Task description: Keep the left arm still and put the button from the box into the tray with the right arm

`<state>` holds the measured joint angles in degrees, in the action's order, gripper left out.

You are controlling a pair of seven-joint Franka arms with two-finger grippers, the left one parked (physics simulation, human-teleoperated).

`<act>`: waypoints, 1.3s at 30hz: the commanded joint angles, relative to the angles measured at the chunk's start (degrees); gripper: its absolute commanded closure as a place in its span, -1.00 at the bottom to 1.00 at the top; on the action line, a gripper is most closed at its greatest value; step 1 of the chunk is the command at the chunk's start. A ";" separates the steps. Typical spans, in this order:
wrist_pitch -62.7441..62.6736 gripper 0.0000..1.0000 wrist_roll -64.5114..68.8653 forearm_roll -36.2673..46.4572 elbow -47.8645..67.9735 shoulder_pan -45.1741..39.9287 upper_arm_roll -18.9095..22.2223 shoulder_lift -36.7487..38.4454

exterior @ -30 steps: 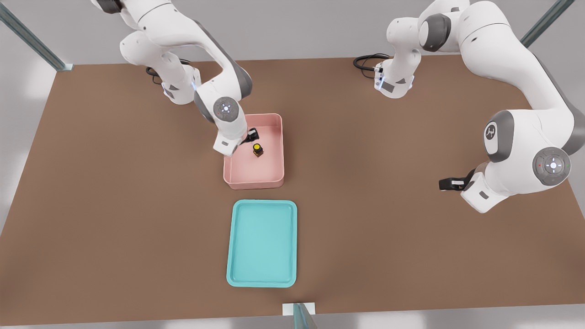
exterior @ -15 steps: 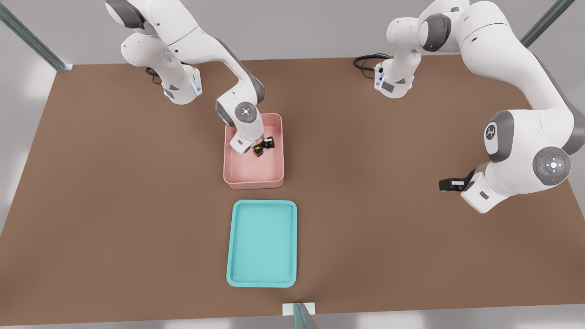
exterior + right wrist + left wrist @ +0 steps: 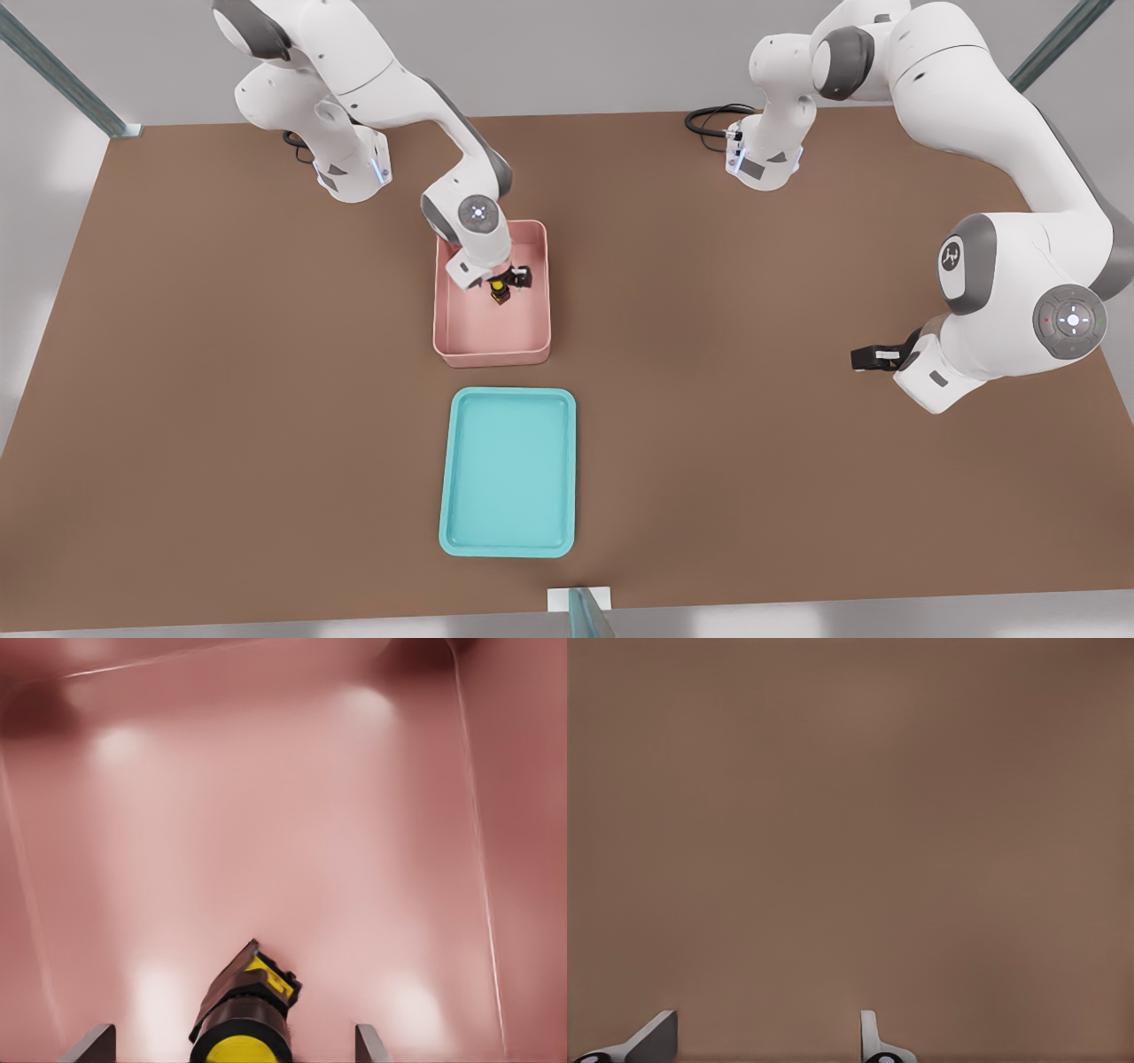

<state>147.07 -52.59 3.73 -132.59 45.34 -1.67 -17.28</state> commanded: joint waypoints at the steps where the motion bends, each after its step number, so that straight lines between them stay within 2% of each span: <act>1: 1.02 -1.00 -7.79 -0.03 -0.48 0.01 0.00 0.14; 4: 1.02 -0.97 -7.79 0.05 -0.56 0.01 0.00 0.14; 7: 1.02 -0.23 -7.88 0.05 -0.56 -0.08 0.00 0.14; 8: 1.02 -0.05 -7.88 0.05 -0.56 -0.08 0.00 0.14; 10: 1.02 0.15 -7.88 0.05 -0.56 -0.08 0.09 0.14; 12: 1.02 0.26 -7.88 0.05 -0.56 -0.16 0.09 0.14; 20: -6.53 0.28 -8.23 0.05 1.28 -0.78 1.40 7.79; 24: -15.93 0.31 -8.15 -0.03 11.21 -1.65 4.48 8.41; 26: -20.24 0.31 -7.97 -0.12 17.18 -4.20 4.48 7.44; 29: -26.75 0.31 -7.80 -0.30 29.75 -7.98 4.48 1.82; 35: -37.12 0.31 -8.06 -0.47 61.83 -12.82 4.75 -19.98; 39: -35.98 0.30 -7.97 -0.47 73.96 -13.79 5.27 -31.67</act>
<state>115.55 -58.32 3.71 -60.41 31.84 3.64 -47.16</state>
